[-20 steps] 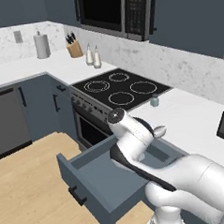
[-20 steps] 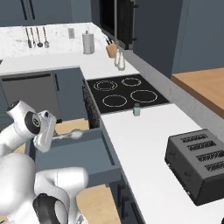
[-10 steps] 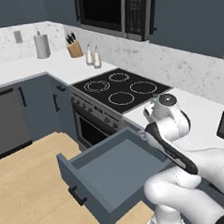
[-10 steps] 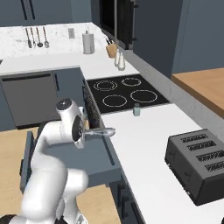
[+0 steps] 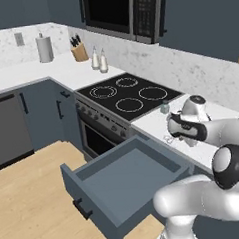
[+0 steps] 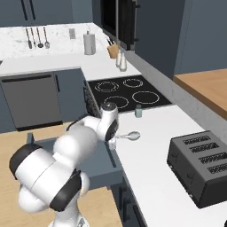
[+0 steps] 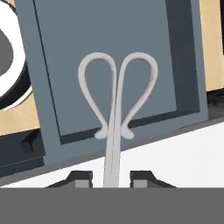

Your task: Pick the tongs from the drawer and place it on the counter.

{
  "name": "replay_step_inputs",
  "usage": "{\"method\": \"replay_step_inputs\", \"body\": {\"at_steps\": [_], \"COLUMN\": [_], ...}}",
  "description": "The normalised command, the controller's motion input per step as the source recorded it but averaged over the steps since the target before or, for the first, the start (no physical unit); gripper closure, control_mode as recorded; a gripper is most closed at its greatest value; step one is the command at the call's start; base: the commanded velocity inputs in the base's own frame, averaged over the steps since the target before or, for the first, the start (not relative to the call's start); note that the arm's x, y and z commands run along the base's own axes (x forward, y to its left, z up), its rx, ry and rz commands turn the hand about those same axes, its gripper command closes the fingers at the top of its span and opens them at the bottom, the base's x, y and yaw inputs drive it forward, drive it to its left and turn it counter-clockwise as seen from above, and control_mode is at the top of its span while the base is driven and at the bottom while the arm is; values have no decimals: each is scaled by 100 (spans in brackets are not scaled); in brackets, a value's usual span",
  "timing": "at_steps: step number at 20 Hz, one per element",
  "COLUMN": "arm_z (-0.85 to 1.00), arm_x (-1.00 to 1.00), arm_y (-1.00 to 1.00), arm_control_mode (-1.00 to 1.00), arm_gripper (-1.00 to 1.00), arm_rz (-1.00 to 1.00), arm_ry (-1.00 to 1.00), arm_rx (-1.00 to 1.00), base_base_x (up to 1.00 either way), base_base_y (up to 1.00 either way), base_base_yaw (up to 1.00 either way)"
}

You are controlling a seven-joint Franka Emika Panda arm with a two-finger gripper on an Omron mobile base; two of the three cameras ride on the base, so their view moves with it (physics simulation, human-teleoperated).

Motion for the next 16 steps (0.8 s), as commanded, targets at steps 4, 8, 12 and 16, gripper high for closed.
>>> {"method": "replay_step_inputs", "body": {"at_steps": [4, 8, 12, 16], "arm_z": [24, -23, -97, -92], "arm_x": [100, 35, 24, 65], "arm_y": [-40, -36, -56, -27], "arm_control_mode": [-100, -100, -100, -100], "arm_gripper": [100, 100, 100, 100], "arm_rz": [0, 2, 4, 3], "arm_ry": [43, 11, 0, 0], "arm_rx": [0, 0, 0, 0], "base_base_x": [0, 0, 0, 0], "base_base_y": [0, 0, 0, 0], "base_base_yaw": [0, 0, 0, 0]}}
